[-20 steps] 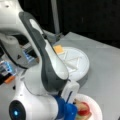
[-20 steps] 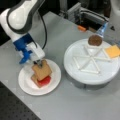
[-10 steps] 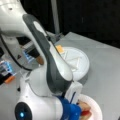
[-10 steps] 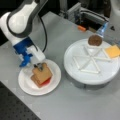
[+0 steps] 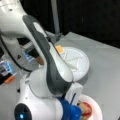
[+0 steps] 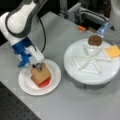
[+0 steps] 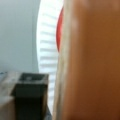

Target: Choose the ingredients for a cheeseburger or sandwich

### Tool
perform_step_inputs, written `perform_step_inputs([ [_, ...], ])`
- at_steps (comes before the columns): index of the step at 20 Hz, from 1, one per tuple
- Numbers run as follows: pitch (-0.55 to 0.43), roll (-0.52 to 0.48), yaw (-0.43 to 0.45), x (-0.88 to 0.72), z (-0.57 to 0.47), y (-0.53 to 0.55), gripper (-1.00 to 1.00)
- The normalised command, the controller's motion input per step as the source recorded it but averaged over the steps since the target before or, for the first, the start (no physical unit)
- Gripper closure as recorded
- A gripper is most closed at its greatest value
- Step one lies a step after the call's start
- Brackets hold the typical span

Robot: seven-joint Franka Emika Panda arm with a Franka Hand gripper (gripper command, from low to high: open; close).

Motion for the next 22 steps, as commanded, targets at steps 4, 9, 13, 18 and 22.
perform_step_inputs([
  [4, -0.088, 0.234, 0.136, 0.23, -0.05, -0.17, -1.0],
  [9, -0.088, 0.237, 0.13, 0.21, -0.06, -0.16, -1.0],
  [13, -0.079, 0.233, 0.129, 0.19, -0.05, -0.16, -1.0],
  [18, -0.048, 0.235, 0.14, 0.13, -0.02, -0.16, -1.0],
  [22, 0.043, 0.186, 0.111, -0.06, 0.15, -0.14, -1.0],
])
